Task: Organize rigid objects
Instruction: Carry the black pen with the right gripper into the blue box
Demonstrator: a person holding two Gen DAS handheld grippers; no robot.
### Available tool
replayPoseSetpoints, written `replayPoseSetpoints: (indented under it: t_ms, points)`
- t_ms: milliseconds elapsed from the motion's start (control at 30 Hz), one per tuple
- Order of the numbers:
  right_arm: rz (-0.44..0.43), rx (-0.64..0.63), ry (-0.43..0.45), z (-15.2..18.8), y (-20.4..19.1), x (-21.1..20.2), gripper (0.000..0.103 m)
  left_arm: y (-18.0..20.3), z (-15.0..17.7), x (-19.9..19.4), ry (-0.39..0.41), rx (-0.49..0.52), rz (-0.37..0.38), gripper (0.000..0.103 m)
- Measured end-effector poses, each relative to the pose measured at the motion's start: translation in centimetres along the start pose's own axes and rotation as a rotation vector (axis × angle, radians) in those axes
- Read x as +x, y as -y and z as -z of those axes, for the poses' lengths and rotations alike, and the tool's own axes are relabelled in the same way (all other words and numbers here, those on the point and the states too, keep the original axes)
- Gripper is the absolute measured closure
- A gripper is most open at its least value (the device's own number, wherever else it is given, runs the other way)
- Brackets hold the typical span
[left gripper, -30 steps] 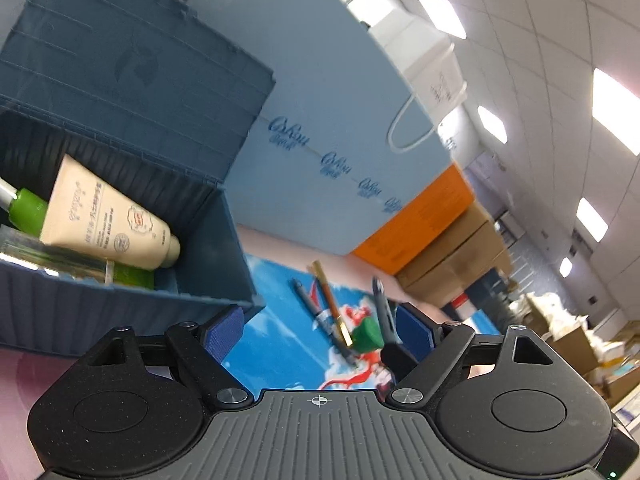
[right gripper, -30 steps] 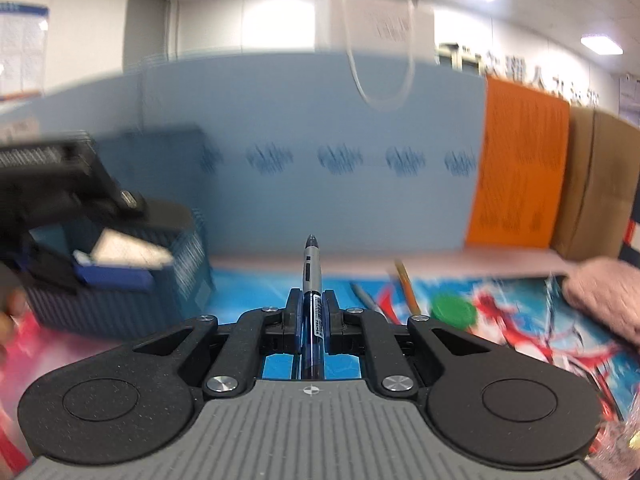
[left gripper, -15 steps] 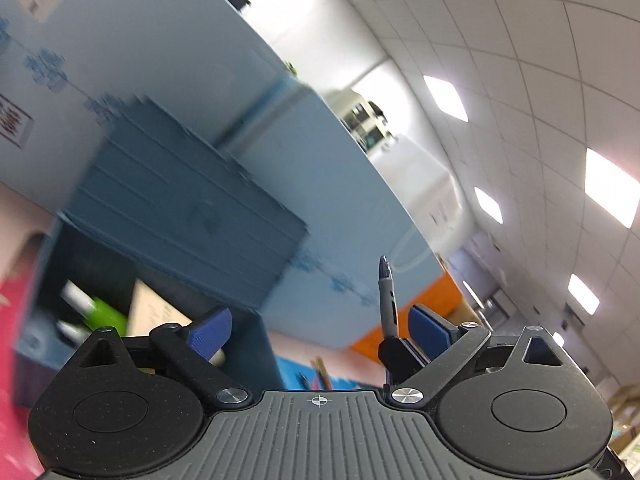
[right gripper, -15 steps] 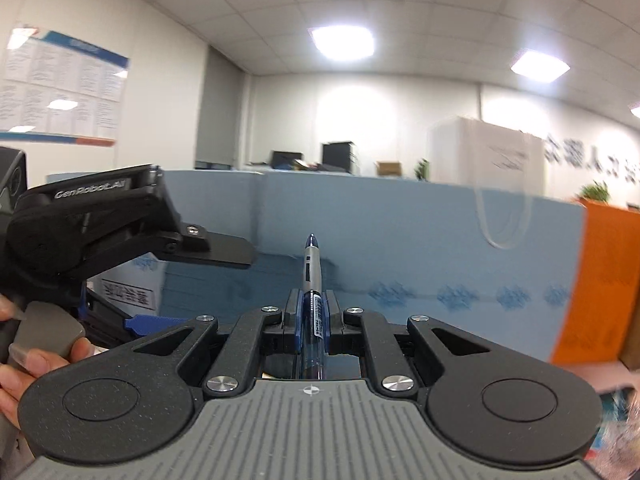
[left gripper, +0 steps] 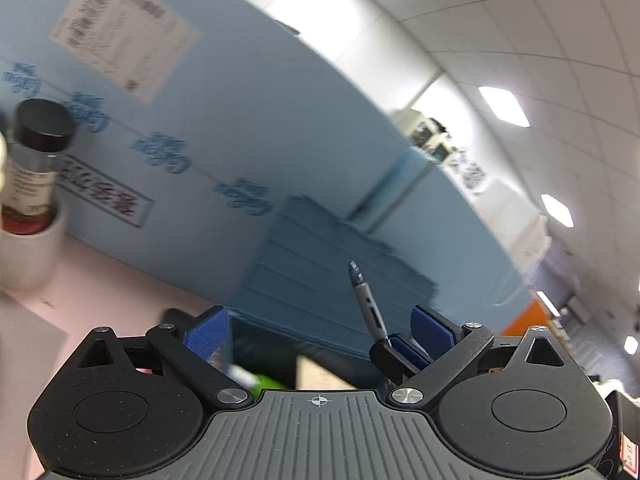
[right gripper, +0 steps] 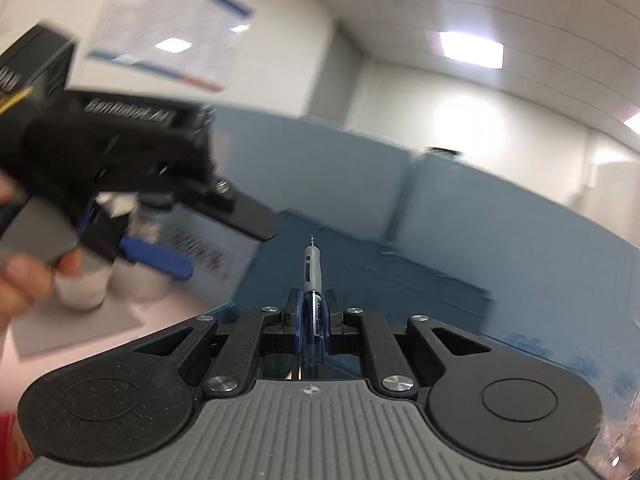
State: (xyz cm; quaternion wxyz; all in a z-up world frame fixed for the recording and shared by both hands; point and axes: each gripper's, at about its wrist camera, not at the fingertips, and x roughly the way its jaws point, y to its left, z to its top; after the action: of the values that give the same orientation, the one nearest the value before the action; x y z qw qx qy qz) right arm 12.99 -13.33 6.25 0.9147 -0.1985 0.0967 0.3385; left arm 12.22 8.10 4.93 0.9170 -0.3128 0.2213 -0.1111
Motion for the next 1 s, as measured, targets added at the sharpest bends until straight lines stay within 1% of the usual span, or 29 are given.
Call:
replayPoseSetpoints:
  t_ms: [100, 233, 333, 433, 567, 733, 900, 1000]
  points:
    - [-0.081, -0.053, -0.054, 0.0, -0.3, 1.6, 0.094, -1.2, -0.1, 0.1, -0.007, -0.019, -0.013, 0.004]
    - [-0.119, -0.138, -0.137, 0.3, -0.7, 3.3, 0.094, -1.9, -0.2, 0.4, -0.015, -0.045, -0.014, 0.004]
    - [-0.157, -0.184, -0.205, 0.5, -0.9, 4.2, 0.094, -2.2, 0.0, 0.6, -0.025, -0.047, -0.013, 0.004]
    - [-0.199, -0.194, -0.237, 0.6, -0.7, 3.7, 0.094, -2.0, 0.1, 0.8, -0.035, -0.04, -0.01, 0.004]
    - [-0.256, -0.188, -0.304, 0.5, 0.2, 3.9, 0.094, -1.7, 0.2, 1.2, -0.054, -0.018, -0.006, 0.004]
    - [-0.311, -0.184, -0.364, 0.1, 0.9, 4.4, 0.094, -1.4, 0.4, 1.5, -0.065, -0.004, 0.004, 0.004]
    - [-0.326, -0.165, -0.425, -0.1, 1.6, 5.4, 0.092, -1.4, 0.6, 1.8, -0.08, 0.001, 0.009, 0.004]
    - [-0.326, -0.157, -0.429, 0.0, 1.6, 5.4, 0.092, -1.3, 0.7, 1.9, -0.088, 0.003, 0.014, 0.004]
